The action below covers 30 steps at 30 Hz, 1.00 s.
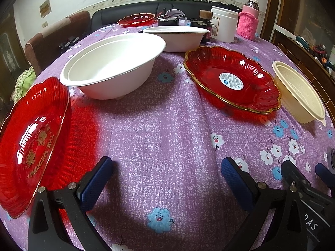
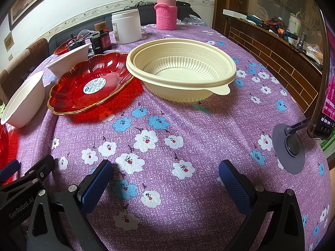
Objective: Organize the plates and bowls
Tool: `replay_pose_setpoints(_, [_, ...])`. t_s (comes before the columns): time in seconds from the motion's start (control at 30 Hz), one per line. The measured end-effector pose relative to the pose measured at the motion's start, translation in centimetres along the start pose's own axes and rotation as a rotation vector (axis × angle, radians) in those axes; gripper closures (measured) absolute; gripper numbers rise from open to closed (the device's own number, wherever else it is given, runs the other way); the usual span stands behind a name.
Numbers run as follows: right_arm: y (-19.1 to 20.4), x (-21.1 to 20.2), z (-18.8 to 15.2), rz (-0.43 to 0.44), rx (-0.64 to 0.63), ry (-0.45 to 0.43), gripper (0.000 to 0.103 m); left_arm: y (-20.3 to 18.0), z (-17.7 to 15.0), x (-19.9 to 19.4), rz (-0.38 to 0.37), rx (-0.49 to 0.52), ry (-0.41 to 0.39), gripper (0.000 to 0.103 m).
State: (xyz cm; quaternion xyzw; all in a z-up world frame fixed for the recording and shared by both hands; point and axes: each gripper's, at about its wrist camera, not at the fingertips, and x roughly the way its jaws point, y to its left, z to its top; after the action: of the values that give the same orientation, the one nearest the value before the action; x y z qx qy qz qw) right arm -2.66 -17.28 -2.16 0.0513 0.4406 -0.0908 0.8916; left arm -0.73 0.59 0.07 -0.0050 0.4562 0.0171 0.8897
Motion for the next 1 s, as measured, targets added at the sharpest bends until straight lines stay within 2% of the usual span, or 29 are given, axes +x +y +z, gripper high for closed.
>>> replay_pose_setpoints(0.33, [0.0,0.0,0.0,0.000,0.000,0.000,0.001,0.0,0.0,-0.1,0.007,-0.001,0.003,0.000])
replay_pose_setpoints(0.53, [0.0,0.0,0.0,0.000,0.000,0.000,0.001,0.1,0.3,-0.1,-0.012,0.026,0.066,0.000])
replay_pose_setpoints(1.0, [0.0,0.0,0.0,0.000,0.000,0.000,0.001,0.2,-0.6,-0.6,-0.021,0.029,0.029,0.000])
